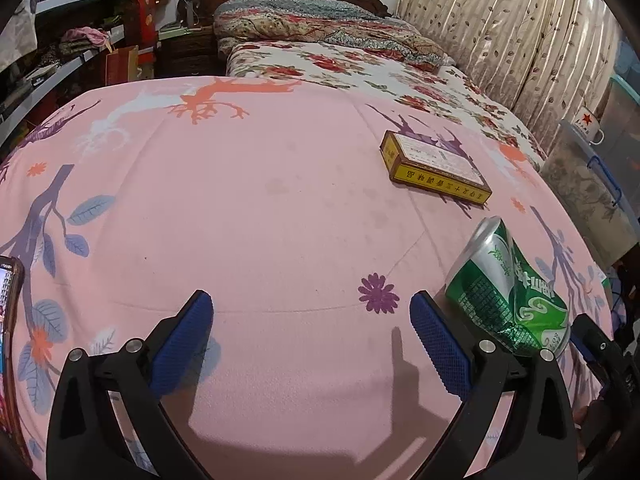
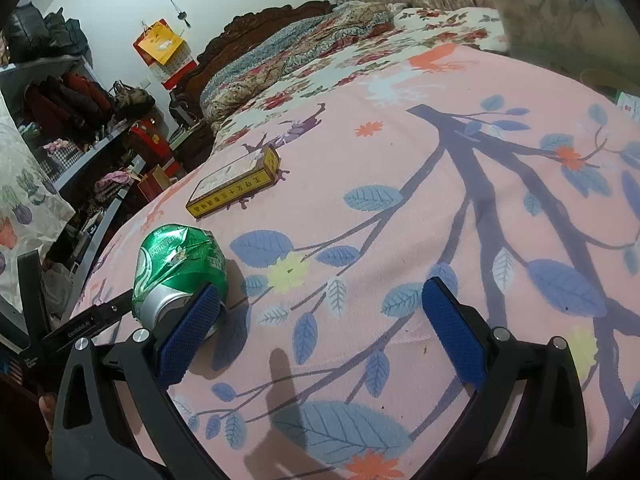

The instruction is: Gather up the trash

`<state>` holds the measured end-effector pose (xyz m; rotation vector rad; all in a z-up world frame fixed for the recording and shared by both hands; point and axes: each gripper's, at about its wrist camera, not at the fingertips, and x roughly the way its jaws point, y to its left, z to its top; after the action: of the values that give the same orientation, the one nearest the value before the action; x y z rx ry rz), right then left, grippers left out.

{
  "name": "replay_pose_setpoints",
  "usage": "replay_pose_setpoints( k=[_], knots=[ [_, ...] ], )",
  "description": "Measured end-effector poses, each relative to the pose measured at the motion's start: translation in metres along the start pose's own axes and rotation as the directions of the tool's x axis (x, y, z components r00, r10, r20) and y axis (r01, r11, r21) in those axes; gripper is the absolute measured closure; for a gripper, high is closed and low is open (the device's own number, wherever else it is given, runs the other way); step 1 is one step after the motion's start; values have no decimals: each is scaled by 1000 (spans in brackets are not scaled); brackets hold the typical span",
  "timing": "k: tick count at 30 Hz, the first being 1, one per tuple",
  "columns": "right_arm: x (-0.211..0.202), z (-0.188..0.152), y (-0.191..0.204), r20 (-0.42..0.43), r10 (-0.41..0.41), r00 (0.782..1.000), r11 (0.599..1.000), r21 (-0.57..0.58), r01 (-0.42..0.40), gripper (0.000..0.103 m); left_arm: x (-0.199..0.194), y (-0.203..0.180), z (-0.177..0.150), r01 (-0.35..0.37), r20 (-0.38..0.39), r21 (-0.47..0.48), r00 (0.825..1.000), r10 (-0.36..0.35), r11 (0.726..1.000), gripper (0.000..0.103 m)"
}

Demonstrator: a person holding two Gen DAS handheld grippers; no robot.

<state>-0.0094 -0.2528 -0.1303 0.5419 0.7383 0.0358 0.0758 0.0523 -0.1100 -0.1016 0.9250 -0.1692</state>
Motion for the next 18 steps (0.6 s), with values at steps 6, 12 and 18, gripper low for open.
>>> replay_pose_setpoints(
  k=[6,12,18],
  knots=[
    [1,1,1,2,6,1000,1000,4,-6,3,0,-1,0,-8,1,-3,1000,8,1000,9],
    [1,1,0,1,-1,1000,1000,1,1,3,1,-3,0,-16,-4,8,1000,16,1000,9],
    [1,2,-1,0,-1,1000,1000,0,1,3,1,-3,1,-12,-6,13,1000,12,1000,9]
  ],
)
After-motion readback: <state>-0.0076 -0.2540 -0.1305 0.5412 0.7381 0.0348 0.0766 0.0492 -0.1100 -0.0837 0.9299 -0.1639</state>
